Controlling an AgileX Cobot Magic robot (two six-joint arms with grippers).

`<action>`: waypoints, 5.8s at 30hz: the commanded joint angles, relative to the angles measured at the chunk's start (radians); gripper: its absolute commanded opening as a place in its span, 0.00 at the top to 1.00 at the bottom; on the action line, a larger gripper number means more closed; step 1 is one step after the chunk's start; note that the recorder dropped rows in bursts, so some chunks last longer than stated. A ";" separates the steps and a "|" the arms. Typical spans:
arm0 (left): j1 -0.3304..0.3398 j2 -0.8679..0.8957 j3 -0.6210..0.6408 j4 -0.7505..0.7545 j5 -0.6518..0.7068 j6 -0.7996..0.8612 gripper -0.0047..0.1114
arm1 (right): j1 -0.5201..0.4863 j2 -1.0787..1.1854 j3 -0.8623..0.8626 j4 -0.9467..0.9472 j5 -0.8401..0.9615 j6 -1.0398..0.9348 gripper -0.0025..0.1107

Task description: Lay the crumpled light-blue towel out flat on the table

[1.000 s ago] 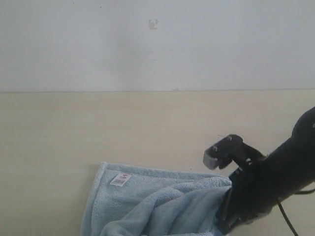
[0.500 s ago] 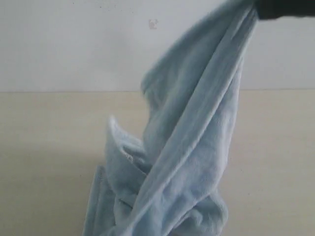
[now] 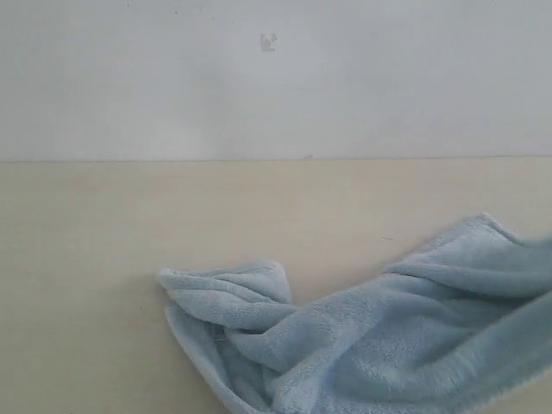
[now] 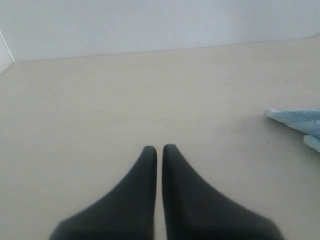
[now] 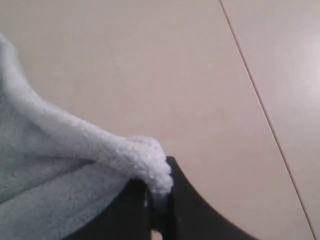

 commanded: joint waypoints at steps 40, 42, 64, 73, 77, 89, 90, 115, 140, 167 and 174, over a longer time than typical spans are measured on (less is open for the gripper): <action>0.003 -0.003 0.004 0.001 -0.009 0.002 0.93 | 1.155 0.365 -0.038 0.370 -0.307 -0.330 0.44; 0.003 -0.003 0.004 0.001 -0.009 0.002 0.93 | 1.155 0.442 -0.073 0.349 -0.273 -0.305 0.44; 0.003 -0.003 0.004 0.001 -0.011 0.002 0.93 | 1.227 0.280 -0.193 0.644 -0.044 -0.782 0.98; 0.003 -0.003 0.004 0.001 -0.011 0.002 0.93 | 1.272 0.043 -0.193 0.929 -0.118 -1.025 0.94; 0.003 -0.003 0.004 0.001 -0.009 0.002 0.93 | 1.272 0.093 -0.193 0.958 0.011 -1.018 0.70; 0.003 -0.003 0.004 0.001 -0.009 0.002 0.93 | 1.267 0.183 -0.198 0.584 0.114 -0.703 0.58; 0.003 -0.003 0.004 0.001 -0.009 0.002 0.93 | 1.259 0.169 -0.198 0.411 0.090 -0.571 0.60; 0.003 -0.003 0.004 0.001 -0.009 0.002 0.93 | 0.374 0.551 -0.196 0.552 -0.120 -0.523 0.98; 0.003 -0.003 0.004 0.001 -0.011 0.002 0.93 | 0.035 0.946 -0.526 0.524 -0.120 -0.455 0.98; 0.003 -0.003 0.004 0.001 -0.011 0.002 0.93 | 1.375 0.187 -0.071 0.510 -0.131 -0.485 0.96; 0.003 -0.003 0.004 0.001 -0.011 0.002 0.93 | 1.435 0.393 -0.174 0.471 -0.197 -0.411 0.49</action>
